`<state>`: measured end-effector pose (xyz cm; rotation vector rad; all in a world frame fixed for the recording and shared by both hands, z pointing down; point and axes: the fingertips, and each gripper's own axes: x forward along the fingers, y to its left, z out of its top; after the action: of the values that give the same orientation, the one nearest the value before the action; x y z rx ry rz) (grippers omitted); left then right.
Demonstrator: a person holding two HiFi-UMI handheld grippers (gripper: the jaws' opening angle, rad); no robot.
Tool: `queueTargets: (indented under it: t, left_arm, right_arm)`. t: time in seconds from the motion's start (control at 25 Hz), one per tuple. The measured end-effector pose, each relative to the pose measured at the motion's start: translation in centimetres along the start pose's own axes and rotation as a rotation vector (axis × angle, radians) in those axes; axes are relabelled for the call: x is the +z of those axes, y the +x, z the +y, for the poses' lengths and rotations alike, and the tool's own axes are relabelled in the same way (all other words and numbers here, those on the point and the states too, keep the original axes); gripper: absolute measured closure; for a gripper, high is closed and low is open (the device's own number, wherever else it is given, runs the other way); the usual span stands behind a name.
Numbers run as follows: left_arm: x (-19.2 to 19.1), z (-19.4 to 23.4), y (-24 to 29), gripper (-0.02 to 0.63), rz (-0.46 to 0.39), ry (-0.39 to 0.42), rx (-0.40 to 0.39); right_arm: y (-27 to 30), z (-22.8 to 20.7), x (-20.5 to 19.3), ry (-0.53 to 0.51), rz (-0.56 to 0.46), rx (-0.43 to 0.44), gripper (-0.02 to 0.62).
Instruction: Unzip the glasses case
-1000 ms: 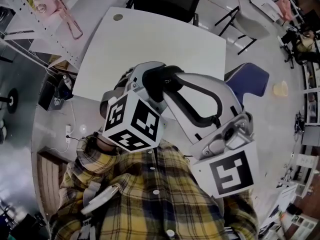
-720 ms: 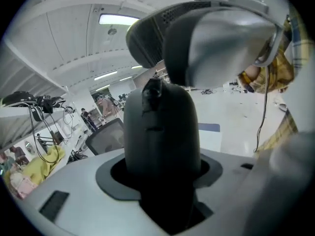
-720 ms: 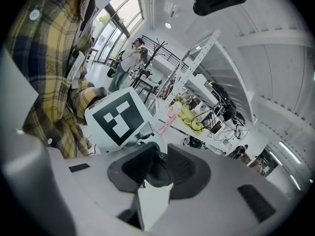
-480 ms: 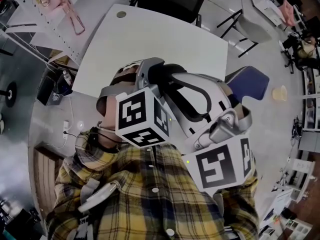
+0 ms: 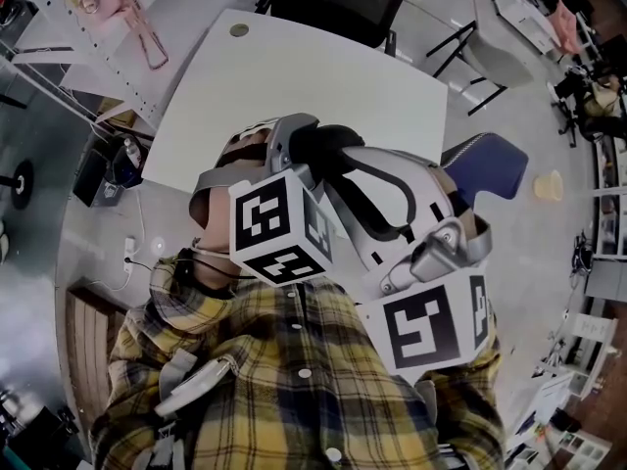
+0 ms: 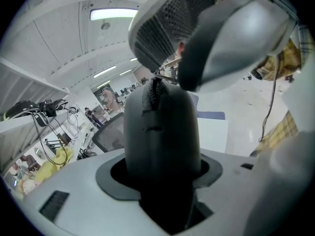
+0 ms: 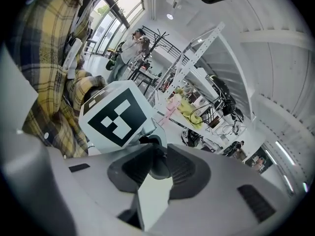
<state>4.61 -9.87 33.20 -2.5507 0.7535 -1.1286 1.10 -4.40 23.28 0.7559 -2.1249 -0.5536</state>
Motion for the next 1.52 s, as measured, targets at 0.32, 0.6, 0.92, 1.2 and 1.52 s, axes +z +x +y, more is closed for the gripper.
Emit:
queueTargets:
  t: [0.32,0.6,0.92,1.2,1.52]
  left_arm:
    - [-0.1,0.9,-0.5,0.347,-0.057,-0.055,0.001]
    - [0.6,0.7,-0.6,0.347,-0.087,-0.027,0.011]
    - [0.5,1.0,-0.8,0.347,-0.067,0.005,0.032]
    - [0.2,0.5,-1.0,0.347,-0.066,0.026,0.01]
    - [0.1,0.0,-1.1,0.347,-0.078,0.027,-0.017]
  right_arm:
    - [-0.5,-0.9,-0.5,0.091,-0.027,-0.065,0.53]
    - [-0.5,-1.2,-0.7,0.231,-0.083,-0.062,0.546]
    - [-0.4,-0.9,-0.6,0.235,-0.082,-0.043,0.575]
    - [-0.6,-0.4,-0.7,0.231,-0.075,-0.009,0.575]
    - [-0.7,-0.2,-0.7,0.226,-0.075,-0.005,0.577]
